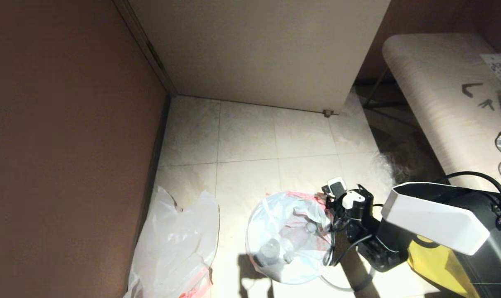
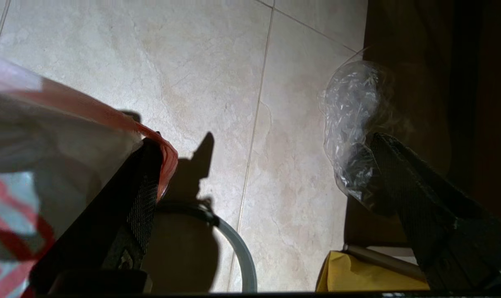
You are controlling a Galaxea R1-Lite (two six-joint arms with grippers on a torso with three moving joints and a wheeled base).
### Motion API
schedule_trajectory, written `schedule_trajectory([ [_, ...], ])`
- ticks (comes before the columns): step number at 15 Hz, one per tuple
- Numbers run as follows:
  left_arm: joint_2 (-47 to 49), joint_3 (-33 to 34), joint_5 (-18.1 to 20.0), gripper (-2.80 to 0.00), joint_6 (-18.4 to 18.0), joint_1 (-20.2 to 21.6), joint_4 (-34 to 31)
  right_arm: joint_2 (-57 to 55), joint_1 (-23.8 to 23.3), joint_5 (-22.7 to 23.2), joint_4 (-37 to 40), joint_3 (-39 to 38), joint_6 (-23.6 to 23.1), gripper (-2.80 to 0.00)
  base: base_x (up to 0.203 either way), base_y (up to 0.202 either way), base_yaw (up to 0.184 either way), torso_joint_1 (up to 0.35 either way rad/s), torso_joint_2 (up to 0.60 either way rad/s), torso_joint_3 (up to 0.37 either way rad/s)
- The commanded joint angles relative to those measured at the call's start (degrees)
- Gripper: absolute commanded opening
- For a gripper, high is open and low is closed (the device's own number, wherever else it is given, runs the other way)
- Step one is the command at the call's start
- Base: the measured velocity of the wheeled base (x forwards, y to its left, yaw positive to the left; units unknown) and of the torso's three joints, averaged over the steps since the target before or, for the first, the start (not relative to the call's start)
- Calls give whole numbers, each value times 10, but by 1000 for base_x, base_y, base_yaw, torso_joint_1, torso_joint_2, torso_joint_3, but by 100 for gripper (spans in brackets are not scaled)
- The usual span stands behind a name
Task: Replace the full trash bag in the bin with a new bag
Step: Place the trash bag on the floor
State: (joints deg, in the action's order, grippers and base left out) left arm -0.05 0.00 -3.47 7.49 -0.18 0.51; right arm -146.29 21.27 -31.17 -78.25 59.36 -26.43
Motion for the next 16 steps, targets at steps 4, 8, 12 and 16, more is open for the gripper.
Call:
schedule_trajectory([
  [4,0,0,0,-280,1,0,0,-14,4,-4,-84,-6,-1,0,0,0,0,0,0,0],
  [8,0,0,0,-280,1,0,0,33,17,-26,-94,-100,2,-280,0,0,0,0,0,0],
  [12,0,0,0,-280,1,0,0,46,30,-30,-94,-120,35,-280,0,0,0,0,0,0],
  [16,0,0,0,-280,1,0,0,43,31,-28,-94,-113,35,-280,0,0,0,0,0,0],
])
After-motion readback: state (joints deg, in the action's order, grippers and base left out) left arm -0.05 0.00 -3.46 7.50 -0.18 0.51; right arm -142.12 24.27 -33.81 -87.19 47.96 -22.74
